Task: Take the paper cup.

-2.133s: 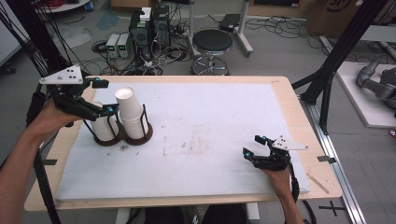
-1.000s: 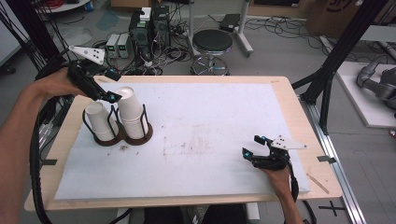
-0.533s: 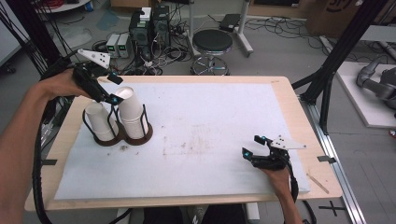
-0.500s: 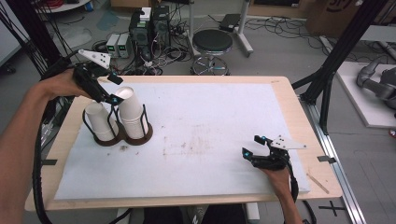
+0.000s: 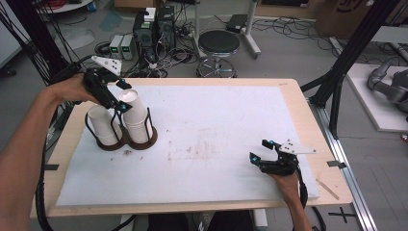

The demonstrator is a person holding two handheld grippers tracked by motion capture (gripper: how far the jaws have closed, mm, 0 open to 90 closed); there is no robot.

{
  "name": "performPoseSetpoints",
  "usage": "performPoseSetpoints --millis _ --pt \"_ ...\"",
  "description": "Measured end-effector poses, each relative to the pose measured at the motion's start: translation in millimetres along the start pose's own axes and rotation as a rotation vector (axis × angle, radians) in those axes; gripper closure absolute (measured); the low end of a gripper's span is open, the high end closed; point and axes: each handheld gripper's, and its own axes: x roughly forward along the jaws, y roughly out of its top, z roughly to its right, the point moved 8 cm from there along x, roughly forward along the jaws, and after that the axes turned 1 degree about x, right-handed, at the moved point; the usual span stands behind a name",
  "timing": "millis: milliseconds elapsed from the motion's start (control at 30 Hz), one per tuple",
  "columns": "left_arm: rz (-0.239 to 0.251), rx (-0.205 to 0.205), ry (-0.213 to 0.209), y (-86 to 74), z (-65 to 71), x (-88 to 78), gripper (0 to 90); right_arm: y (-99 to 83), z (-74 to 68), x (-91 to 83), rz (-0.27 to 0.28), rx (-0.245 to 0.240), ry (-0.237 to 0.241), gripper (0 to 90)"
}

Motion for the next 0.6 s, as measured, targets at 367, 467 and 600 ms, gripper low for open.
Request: performPoseSetpoints --millis 367,467,600 --pt "-0.043 0.003 -0.005 -1.7 -0.1 10.9 13.1 0.0 -0.1 -0.3 0.001 0.003 0.004 19.9" --pt "-0.048 0.005 -0.010 -1.9 0.9 11.6 14.9 0.0 -0.1 -0.3 0.001 0.007 0.005 19.8" --pt "-0.061 0.003 -0.008 -2.9 0.3 13.1 15.9 0.0 0.2 -0.2 0.000 0.005 0.003 19.9"
